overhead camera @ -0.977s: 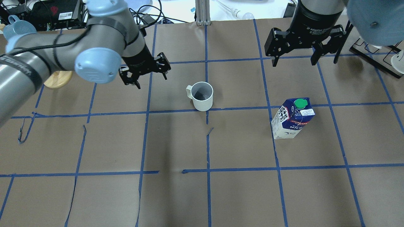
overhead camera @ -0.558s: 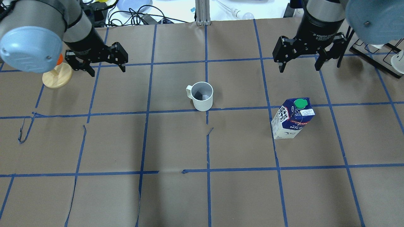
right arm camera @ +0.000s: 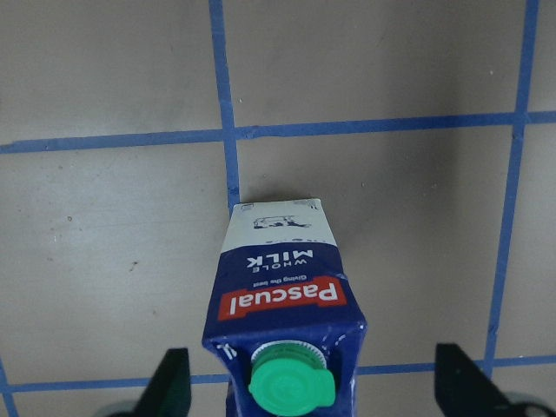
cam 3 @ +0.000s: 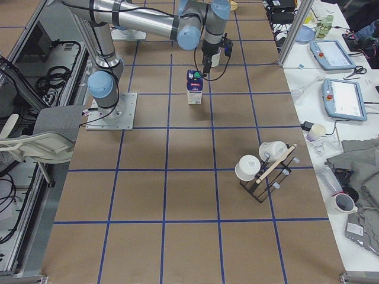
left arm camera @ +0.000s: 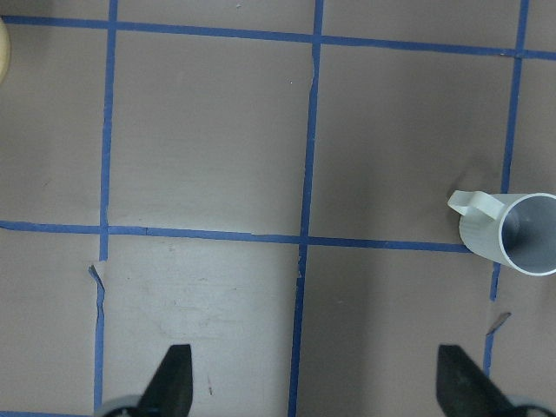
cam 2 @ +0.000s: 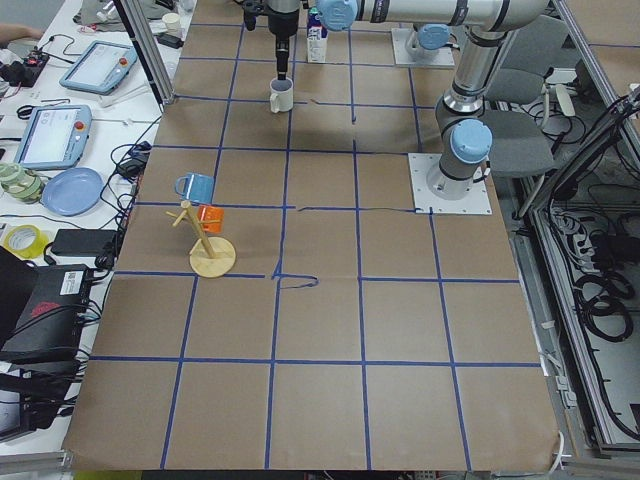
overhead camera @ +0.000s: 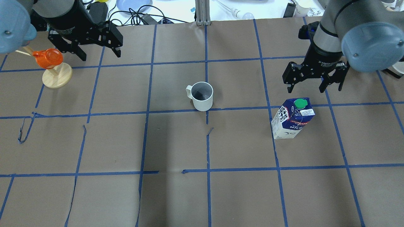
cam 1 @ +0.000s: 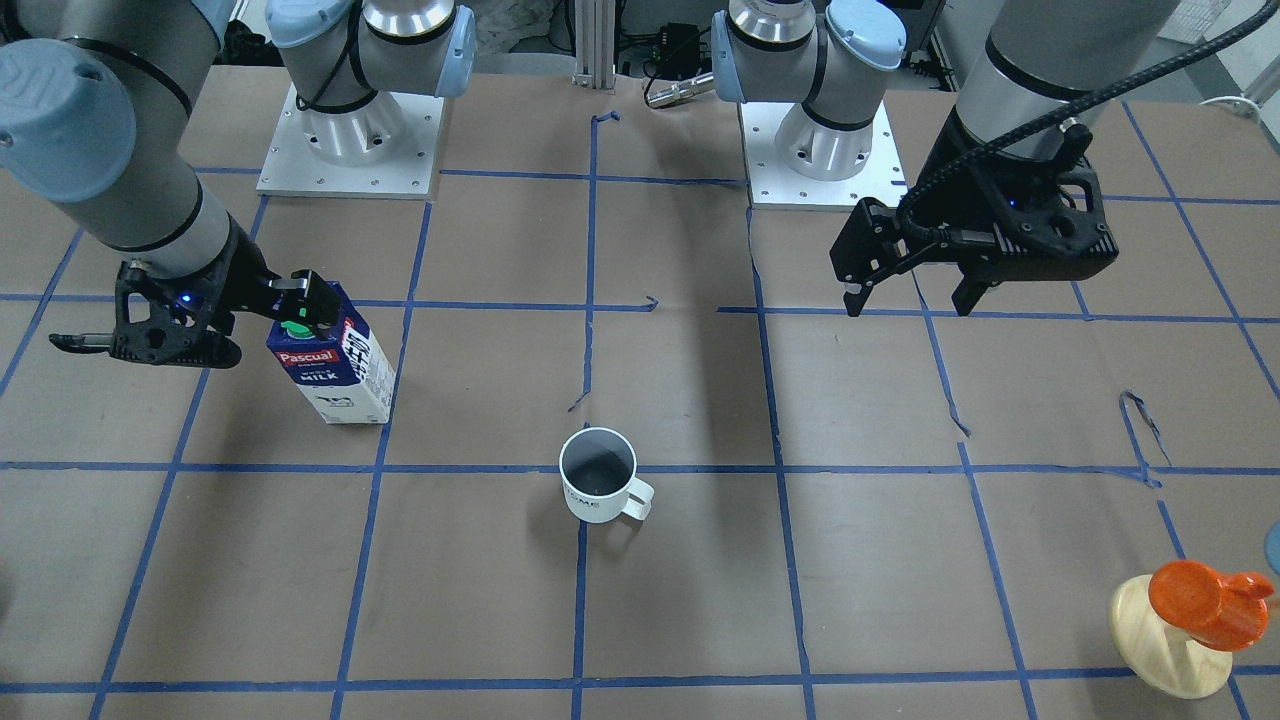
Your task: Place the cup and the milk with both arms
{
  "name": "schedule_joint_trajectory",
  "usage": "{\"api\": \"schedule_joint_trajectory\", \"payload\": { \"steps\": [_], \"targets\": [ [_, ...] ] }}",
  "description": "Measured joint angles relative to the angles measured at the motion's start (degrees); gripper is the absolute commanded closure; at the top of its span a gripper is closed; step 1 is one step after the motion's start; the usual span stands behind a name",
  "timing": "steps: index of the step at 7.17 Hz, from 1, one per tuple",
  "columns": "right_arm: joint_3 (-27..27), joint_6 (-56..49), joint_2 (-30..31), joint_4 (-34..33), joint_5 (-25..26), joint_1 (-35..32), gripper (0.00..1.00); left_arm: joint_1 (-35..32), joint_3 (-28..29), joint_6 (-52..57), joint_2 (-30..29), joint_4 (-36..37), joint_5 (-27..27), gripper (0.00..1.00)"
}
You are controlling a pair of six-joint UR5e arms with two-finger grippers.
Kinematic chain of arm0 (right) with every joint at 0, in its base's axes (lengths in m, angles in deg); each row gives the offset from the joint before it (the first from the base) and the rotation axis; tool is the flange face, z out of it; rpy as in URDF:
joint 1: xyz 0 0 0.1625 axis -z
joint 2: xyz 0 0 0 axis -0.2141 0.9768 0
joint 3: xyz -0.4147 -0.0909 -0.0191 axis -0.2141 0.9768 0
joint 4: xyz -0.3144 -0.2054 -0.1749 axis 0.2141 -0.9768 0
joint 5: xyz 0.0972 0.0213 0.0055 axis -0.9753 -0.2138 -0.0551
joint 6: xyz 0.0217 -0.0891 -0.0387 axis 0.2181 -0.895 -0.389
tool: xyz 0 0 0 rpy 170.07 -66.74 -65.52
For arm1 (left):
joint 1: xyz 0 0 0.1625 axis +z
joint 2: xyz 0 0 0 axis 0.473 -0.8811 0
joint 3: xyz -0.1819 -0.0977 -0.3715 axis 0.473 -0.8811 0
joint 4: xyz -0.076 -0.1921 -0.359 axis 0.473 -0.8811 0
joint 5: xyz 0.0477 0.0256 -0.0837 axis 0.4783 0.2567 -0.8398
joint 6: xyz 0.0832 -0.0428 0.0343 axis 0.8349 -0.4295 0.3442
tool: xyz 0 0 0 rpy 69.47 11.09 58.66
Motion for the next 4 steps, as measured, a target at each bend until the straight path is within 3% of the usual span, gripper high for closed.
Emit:
{"api": "schedule_joint_trajectory", "payload": {
  "steps": [2, 4],
  "targets": [
    [-1.73, 0.22, -0.81, -0.07, 0.07, 0.05, 0.02, 0.04, 0.72, 0.83, -0.44, -0.55, 0.18, 0.00],
    [-2.57, -0.09, -1.45, 0.34, 0.19, -0.05, 0.10, 0.30, 1.06, 2.07, -0.09, -1.55, 0.31, 0.00]
  ]
}}
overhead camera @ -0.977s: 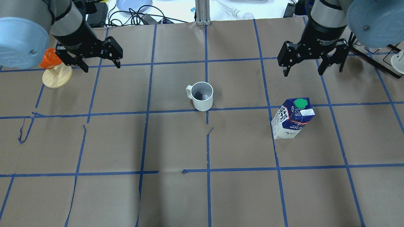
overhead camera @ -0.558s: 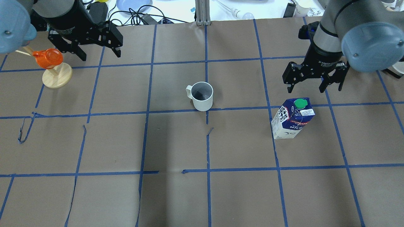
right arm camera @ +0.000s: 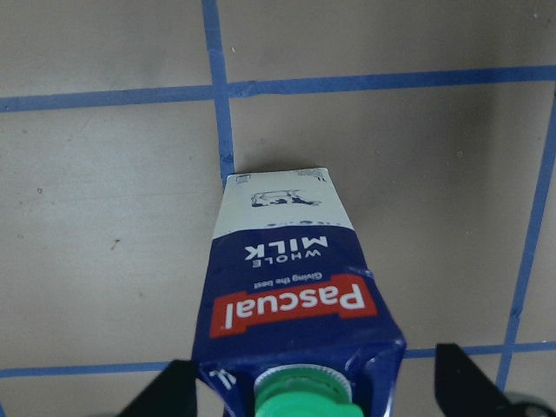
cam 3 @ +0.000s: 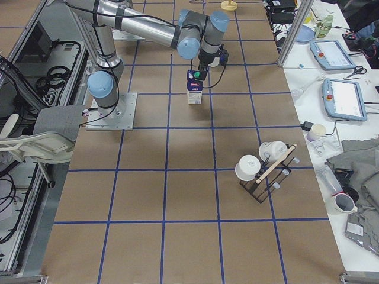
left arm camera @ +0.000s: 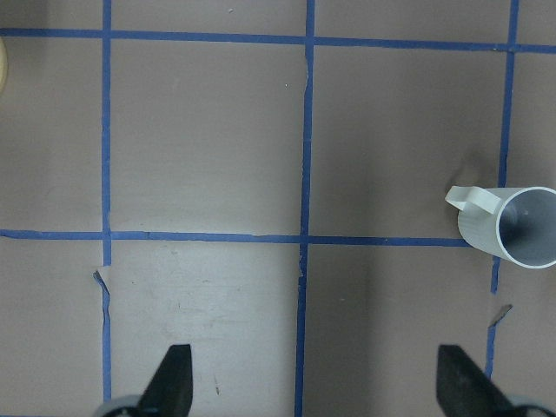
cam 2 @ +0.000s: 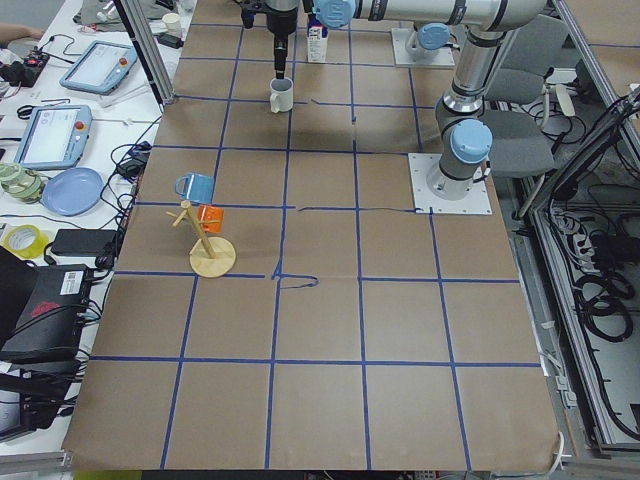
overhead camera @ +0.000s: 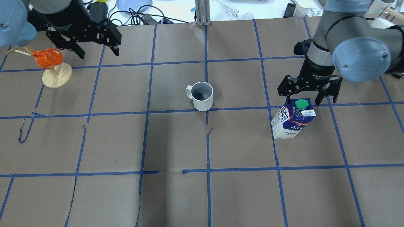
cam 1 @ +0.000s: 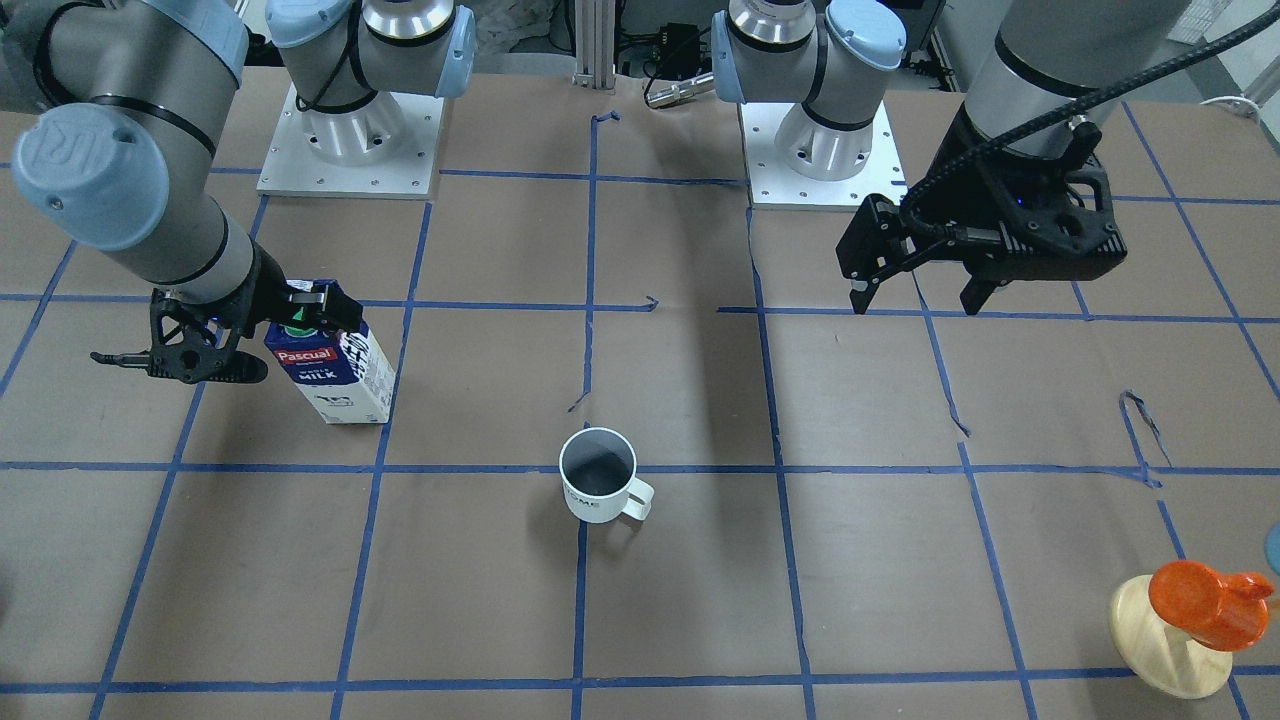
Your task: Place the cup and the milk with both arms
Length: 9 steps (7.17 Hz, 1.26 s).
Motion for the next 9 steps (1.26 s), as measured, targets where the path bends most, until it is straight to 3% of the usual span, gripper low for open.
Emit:
{"api": "schedule_joint_trajectory", "payload": {
  "steps": [9],
  "targets": [
    [-0.73, -0.59, 0.16, -0.44, -0.69, -0.14, 0.08, 0.79, 0.12, 1.48, 1.45, -3.40, 0.99, 0.00]
  ]
}}
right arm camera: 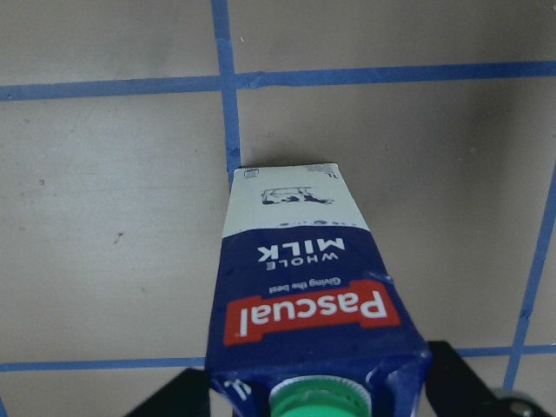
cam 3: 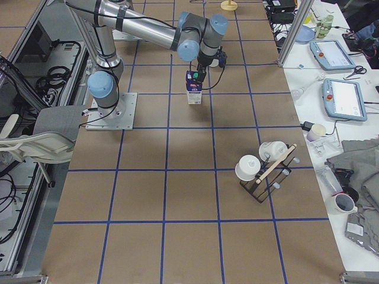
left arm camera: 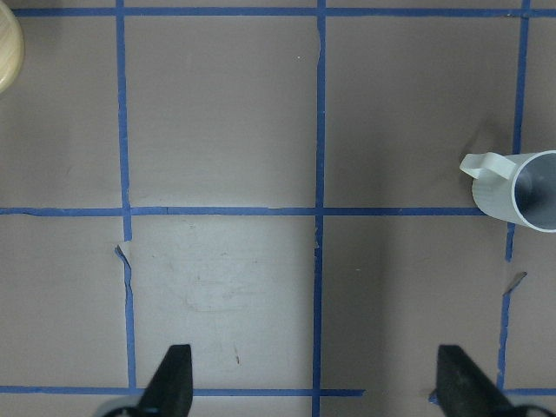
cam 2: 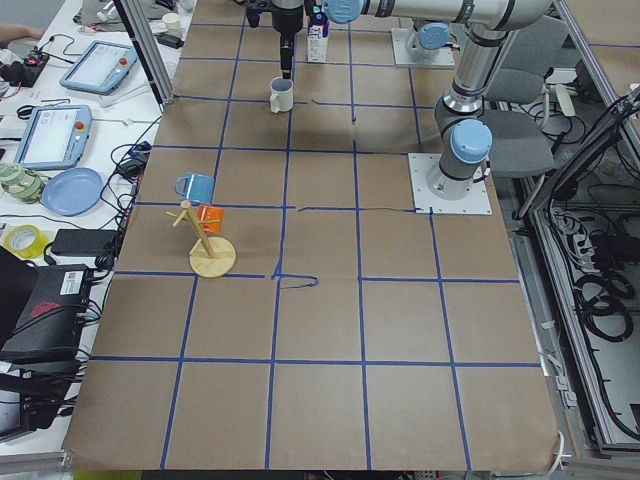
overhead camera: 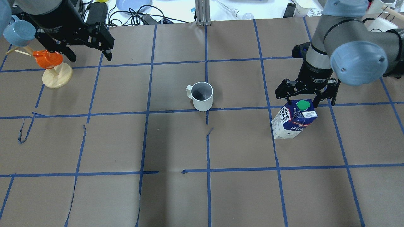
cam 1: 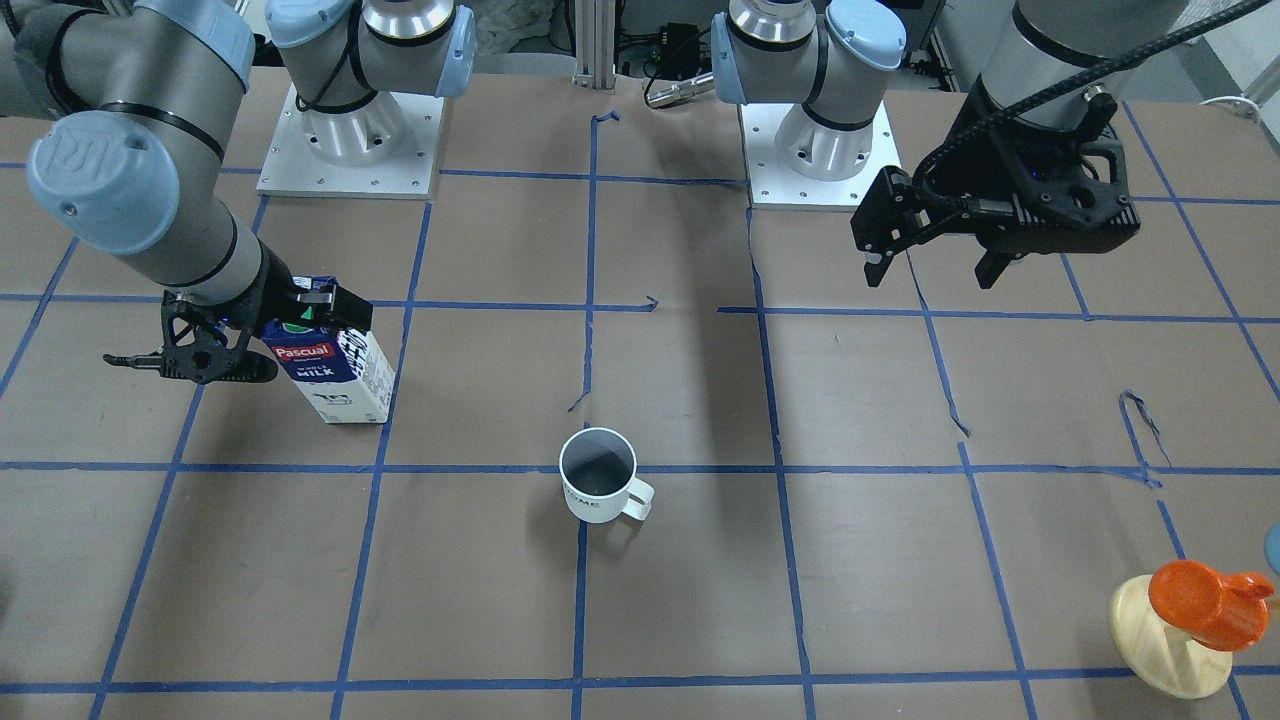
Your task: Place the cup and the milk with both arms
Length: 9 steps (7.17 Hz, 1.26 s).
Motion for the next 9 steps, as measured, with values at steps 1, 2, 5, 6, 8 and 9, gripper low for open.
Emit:
{"api": "schedule_joint_trajectory", "payload": {
  "steps": [1, 2, 5, 6, 8, 9],
  "targets": [
    [-0.21, -0.04, -0.12, 0.13, -0.84, -0.03, 0.09, -0.02, -0.01, -0.04, 0.00, 0.00, 0.00, 0.00],
    [-0.35, -0.14, -0.27, 0.21, -1.36, -0.03, 0.09, -0.06, -0.08, -0.13, 0.00, 0.00, 0.03, 0.00],
    [-1.16, -1.81, -0.42, 0.21, -1.65, -0.02, 0.10, -0.04, -0.17, -0.29, 0.00, 0.01, 0.09, 0.00],
    [-1.83, -3.05, -0.42, 0.00, -1.65, -0.02, 0.10, -0.05, -0.17, -0.29, 0.00, 0.02, 0.09, 0.00],
    [-2.59, -4.45, -0.53, -0.23, -1.63, -0.01, 0.11, -0.06, -0.12, -0.35, -0.01, 0.03, 0.09, 0.00],
    [-3.00, -5.32, -0.63, -0.42, -1.63, -0.02, 0.11, -0.05, -0.09, -0.37, -0.05, 0.01, 0.09, 0.00]
  ]
}}
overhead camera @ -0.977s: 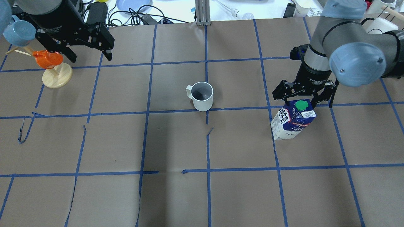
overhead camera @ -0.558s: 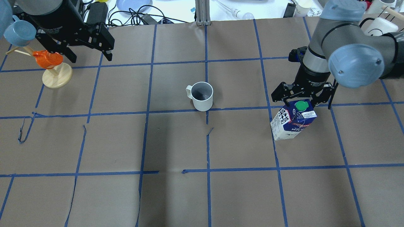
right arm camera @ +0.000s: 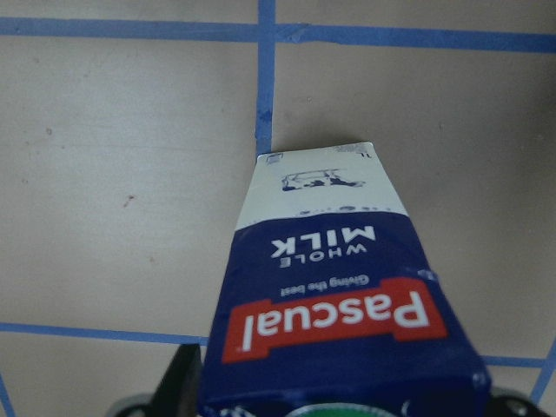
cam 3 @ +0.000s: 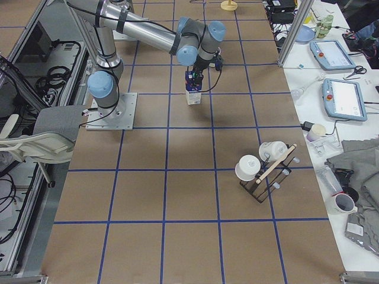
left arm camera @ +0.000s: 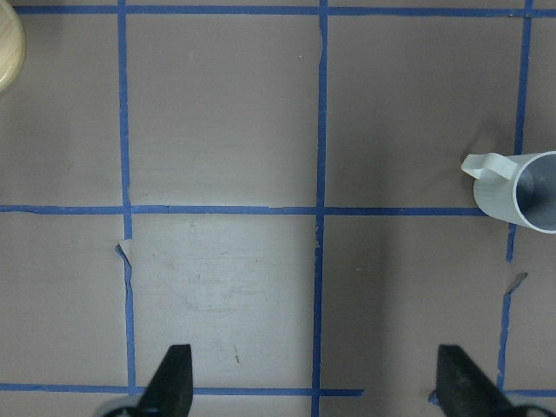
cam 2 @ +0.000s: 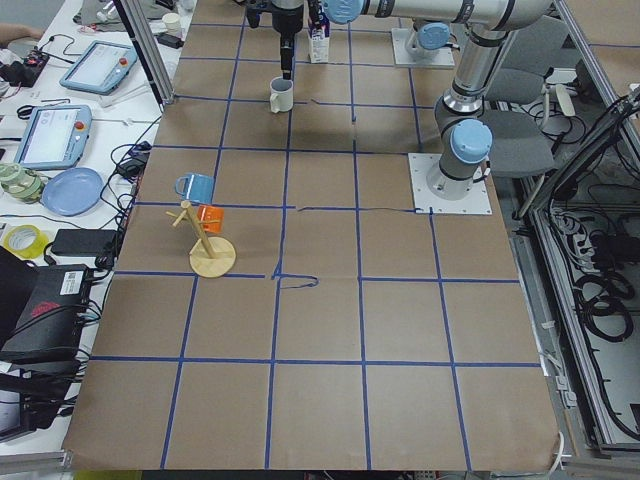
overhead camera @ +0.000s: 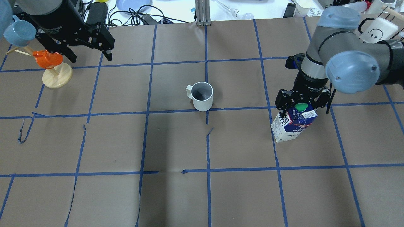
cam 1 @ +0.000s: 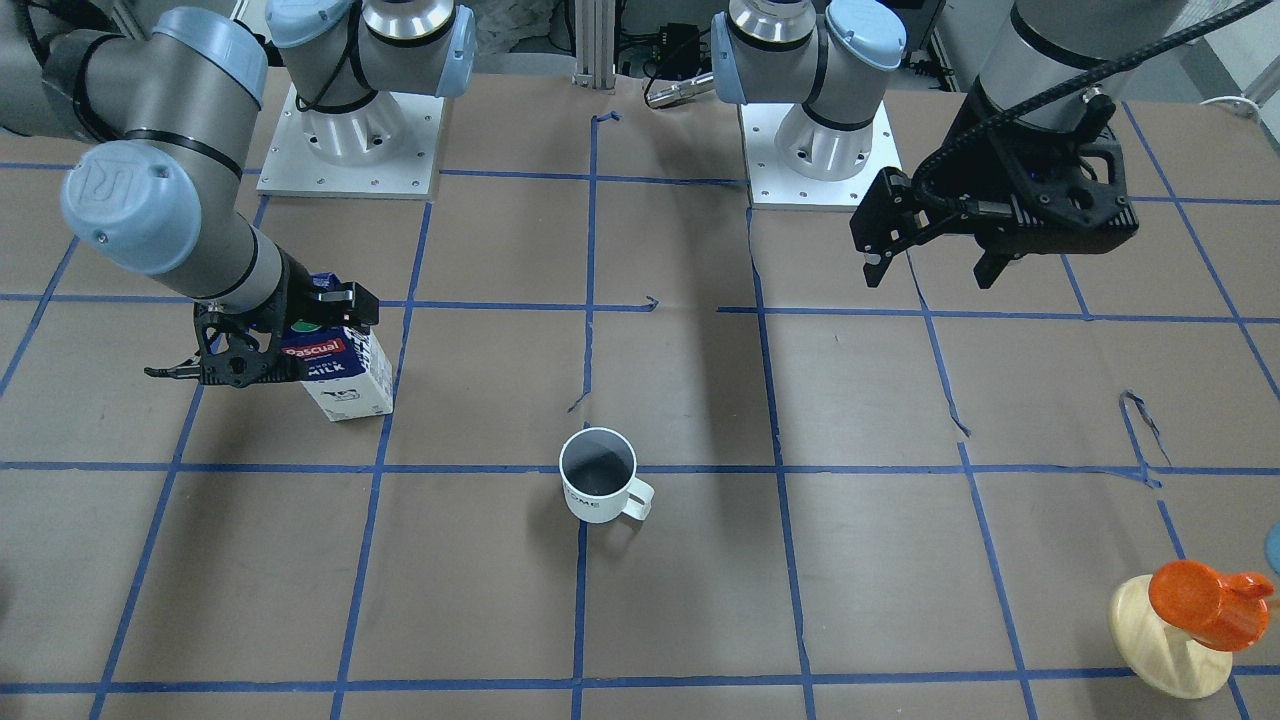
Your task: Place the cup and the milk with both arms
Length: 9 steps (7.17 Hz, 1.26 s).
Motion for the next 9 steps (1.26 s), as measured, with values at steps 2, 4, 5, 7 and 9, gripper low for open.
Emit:
{"api": "schedule_joint_trajectory", "payload": {
  "steps": [2, 4, 5, 7, 9],
  "targets": [
    [-0.31, -1.12, -0.31, -0.18, 0.07, 0.03, 0.28, 0.01, 0.01, -0.01, -0.01, -0.01, 0.00, 0.00],
    [-0.23, -1.18, -0.35, -0.28, 0.27, 0.05, 0.51, 0.02, 0.01, -0.01, -0.01, -0.01, 0.00, 0.00],
    [-0.06, -1.15, -0.34, -0.33, 0.44, 0.02, 0.51, 0.02, 0.00, -0.01, -0.01, -0.01, 0.00, 0.00],
    [0.54, -0.88, -0.27, -0.28, 0.80, 0.03, 0.51, 0.02, -0.07, -0.01, 0.04, -0.01, 0.00, 0.00],
    [1.61, -0.62, -0.22, -0.11, 0.92, 0.02, 0.51, 0.02, -0.07, -0.01, 0.05, -0.01, 0.00, 0.00]
  ]
}}
